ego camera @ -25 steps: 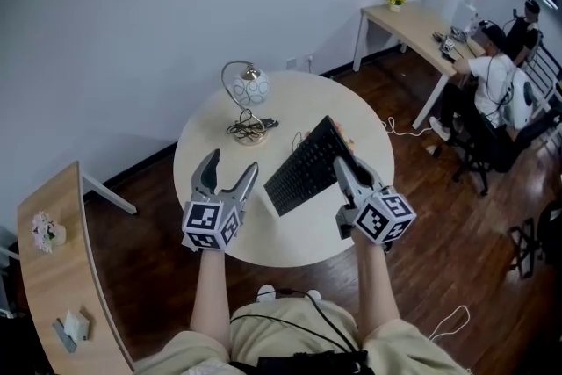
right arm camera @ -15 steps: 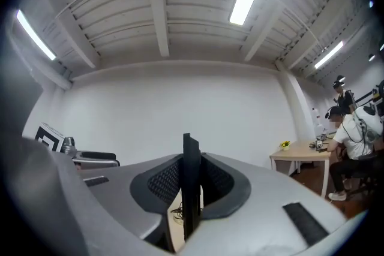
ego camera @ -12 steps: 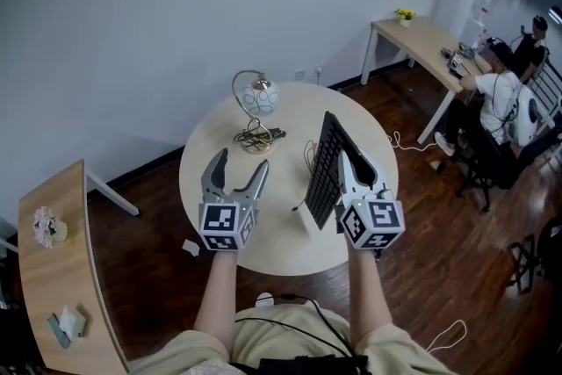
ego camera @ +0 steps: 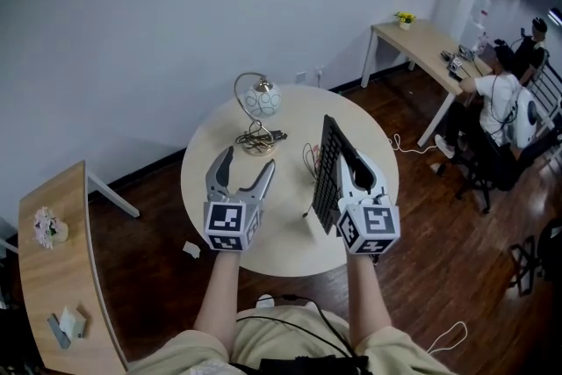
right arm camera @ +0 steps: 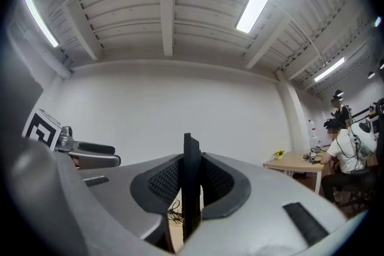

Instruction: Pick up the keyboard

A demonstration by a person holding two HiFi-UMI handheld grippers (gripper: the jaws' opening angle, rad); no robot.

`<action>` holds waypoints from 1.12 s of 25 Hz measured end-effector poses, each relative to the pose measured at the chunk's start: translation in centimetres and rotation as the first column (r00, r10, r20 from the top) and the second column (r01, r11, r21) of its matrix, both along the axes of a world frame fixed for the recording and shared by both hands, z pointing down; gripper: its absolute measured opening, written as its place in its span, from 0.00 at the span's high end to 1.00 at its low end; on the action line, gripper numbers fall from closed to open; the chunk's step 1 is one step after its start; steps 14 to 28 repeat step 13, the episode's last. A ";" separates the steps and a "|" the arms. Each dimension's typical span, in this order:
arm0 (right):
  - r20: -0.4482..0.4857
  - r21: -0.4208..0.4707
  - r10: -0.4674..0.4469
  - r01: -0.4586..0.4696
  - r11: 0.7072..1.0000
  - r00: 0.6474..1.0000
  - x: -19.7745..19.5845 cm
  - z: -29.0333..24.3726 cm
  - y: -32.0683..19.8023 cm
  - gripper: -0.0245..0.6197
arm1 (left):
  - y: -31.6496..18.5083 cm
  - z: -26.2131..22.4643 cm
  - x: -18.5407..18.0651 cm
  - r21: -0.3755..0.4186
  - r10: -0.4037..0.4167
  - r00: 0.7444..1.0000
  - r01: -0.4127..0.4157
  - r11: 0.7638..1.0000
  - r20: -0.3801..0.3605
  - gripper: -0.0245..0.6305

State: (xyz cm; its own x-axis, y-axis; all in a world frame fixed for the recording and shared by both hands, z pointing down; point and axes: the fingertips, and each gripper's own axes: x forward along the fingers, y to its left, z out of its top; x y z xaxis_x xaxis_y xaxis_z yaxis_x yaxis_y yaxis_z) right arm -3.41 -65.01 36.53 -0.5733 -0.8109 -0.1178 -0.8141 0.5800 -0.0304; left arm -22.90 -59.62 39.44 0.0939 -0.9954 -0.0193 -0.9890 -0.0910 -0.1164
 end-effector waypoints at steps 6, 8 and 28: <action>-0.012 0.015 -0.018 0.018 1.000 1.000 -0.6 0.0 1.1 0.83 | 0.7 -1.0 0.1 0.004 0.013 1.000 -0.013 1.000 0.009 0.41; -0.022 0.011 -0.020 0.021 1.000 1.000 -0.8 0.0 1.5 0.83 | 1.0 -1.5 0.2 0.010 0.017 1.000 -0.017 1.000 0.015 0.41; -0.030 0.002 -0.034 0.034 0.999 0.999 -1.2 0.3 2.0 0.83 | 1.3 -2.8 0.1 0.014 0.009 1.000 -0.010 1.000 0.019 0.41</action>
